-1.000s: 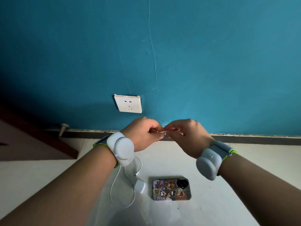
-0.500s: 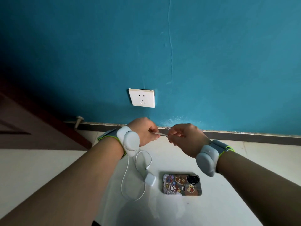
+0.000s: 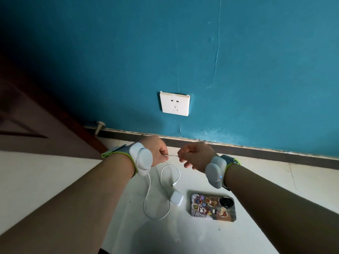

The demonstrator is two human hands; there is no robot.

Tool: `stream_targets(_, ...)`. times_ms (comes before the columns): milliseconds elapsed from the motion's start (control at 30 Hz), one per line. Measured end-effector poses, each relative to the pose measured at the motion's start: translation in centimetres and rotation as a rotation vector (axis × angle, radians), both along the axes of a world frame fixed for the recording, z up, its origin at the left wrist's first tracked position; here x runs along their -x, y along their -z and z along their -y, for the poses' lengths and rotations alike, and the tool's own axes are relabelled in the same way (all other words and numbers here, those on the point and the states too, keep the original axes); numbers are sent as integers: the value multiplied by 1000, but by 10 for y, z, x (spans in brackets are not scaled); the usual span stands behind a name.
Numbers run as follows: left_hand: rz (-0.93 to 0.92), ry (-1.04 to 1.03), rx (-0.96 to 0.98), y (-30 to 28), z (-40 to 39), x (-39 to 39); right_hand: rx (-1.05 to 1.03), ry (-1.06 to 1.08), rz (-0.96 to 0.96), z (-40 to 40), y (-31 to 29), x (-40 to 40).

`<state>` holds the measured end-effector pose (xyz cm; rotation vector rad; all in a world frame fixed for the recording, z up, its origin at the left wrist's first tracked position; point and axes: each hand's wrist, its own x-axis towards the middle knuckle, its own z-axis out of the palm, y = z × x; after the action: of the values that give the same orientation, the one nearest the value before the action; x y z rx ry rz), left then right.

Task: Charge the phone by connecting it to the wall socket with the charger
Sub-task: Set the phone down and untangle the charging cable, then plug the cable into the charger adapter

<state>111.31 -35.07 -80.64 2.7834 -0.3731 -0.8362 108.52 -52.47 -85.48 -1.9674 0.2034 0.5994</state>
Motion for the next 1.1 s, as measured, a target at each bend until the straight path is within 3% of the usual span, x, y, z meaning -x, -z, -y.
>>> stream_targets(300, -86, 19, -238, 48, -18, -1, 34, 6, -138, -20, 53, -1)
stream_targets(567, -131, -15, -304, 99, -54, -11, 103, -61, -334, -21, 110, -10)
stream_targets(733, -234, -80, -367, 121, -75, -9, 470, -597, -122, -18, 138, -7)
stream_targets(833, -237, -149, -336, 130, -81, -3, 492, -778, -195, -23, 144, -8)
stream_targets(933, -252, -200, -333, 141, -85, 2, 494, -713, -317, -29, 152, -11)
stream_targets(1100, -318, -263, -322, 144, -89, 8, 580, -654, -216, -32, 161, -5)
